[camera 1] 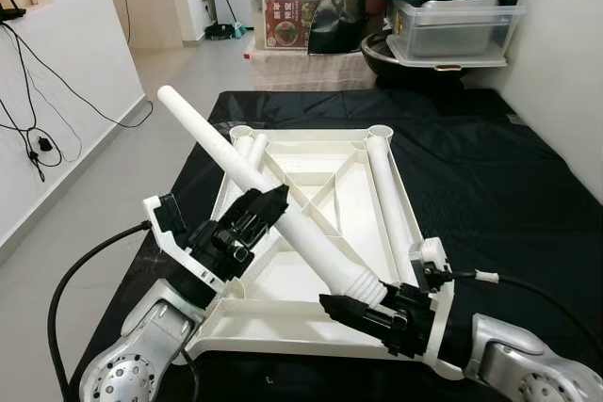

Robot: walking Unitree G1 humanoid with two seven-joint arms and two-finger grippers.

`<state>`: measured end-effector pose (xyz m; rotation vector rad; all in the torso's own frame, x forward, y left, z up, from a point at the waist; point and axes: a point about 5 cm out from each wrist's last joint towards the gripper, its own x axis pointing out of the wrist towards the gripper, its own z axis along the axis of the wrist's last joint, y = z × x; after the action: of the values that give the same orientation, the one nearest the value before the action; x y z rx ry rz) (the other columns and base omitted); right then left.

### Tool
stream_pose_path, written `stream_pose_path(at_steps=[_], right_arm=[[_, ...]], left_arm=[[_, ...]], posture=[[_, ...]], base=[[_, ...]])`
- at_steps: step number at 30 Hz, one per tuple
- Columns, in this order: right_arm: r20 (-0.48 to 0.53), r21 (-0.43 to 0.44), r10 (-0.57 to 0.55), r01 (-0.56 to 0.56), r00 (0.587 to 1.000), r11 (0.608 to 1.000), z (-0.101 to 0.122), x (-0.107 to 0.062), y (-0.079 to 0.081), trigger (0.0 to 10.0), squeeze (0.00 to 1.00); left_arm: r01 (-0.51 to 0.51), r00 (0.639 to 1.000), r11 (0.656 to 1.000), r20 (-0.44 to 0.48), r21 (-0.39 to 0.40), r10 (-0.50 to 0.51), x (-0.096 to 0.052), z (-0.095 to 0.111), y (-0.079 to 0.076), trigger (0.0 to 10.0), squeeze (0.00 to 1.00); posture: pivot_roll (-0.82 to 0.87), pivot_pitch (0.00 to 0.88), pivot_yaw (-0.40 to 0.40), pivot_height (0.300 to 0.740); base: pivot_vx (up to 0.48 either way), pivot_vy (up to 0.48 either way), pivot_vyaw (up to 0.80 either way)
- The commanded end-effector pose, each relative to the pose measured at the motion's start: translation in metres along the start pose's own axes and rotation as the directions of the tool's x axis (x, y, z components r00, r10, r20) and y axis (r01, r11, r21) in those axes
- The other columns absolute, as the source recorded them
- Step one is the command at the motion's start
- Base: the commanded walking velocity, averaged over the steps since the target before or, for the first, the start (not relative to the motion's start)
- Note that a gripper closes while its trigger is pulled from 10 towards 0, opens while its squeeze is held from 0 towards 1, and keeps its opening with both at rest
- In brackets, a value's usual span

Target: Building children table

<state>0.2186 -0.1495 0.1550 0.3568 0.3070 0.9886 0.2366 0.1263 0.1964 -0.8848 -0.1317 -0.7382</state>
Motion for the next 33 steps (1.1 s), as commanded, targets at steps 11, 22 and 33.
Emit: stream_pose_path(at_steps=[11,22,33], right_arm=[[0.2,0.001,-0.129,0.132,0.971,0.991,0.026,0.0,-0.026,0.0,0.0],[0.134,-0.071,0.186,-0.178,0.973,0.982,0.01,-0.011,0.016,0.0,0.0],[-0.009,-0.091,0.221,-0.221,0.975,0.971,-0.013,-0.014,0.019,0.0,0.0]], left_arm=[[-0.034,0.998,0.999,-0.045,-0.004,0.034,-0.007,-0.003,-0.002,10.0,0.0],[-0.084,0.994,0.996,-0.067,0.021,0.085,-0.009,-0.001,0.008,10.0,0.0],[-0.066,0.997,0.998,-0.035,0.006,0.066,-0.004,0.005,0.008,10.0,0.0]], posture=[[-0.1,0.0,0.003,0.74],[-0.11,0.0,0.014,0.74],[-0.11,0.0,0.003,0.74]], base=[[0.0,0.0,0.0],[0.0,0.0,0.0],[0.0,0.0,0.0]])
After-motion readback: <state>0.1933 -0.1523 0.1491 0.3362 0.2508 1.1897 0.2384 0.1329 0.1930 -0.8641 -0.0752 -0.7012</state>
